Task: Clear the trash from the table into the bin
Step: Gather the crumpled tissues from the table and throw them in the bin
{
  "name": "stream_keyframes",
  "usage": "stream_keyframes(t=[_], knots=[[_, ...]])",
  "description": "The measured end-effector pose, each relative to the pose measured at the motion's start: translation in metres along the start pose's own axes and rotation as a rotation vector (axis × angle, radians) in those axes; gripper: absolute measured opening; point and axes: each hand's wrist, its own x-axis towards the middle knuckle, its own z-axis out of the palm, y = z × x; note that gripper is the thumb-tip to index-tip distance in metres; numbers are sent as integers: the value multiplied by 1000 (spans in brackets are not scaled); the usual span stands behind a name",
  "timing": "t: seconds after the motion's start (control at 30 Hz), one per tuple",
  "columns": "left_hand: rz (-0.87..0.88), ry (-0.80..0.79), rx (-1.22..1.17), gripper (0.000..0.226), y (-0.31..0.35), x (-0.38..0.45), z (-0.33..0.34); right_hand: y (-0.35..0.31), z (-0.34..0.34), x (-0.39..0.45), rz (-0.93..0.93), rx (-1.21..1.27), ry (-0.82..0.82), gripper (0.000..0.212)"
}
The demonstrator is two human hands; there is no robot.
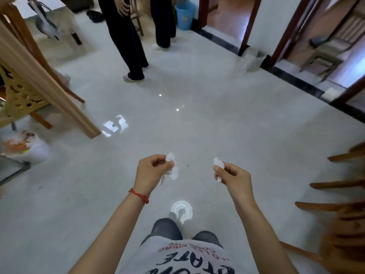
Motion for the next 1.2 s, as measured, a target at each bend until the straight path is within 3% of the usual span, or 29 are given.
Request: stream_keyframes(t=[0.4,0.57,0.83,1.2], knots=[[115,-474,140,9,62,141,120,-37,-52,84,20,195,477,21],[156,-621,165,6,93,193,165,-56,-61,121,-6,219,604,21],[143,-739,170,8,127,251,256,-75,-108,189,18,231,736,17],[157,-799,196,6,193,325,460,-127,-261,335,17,221,796,18]])
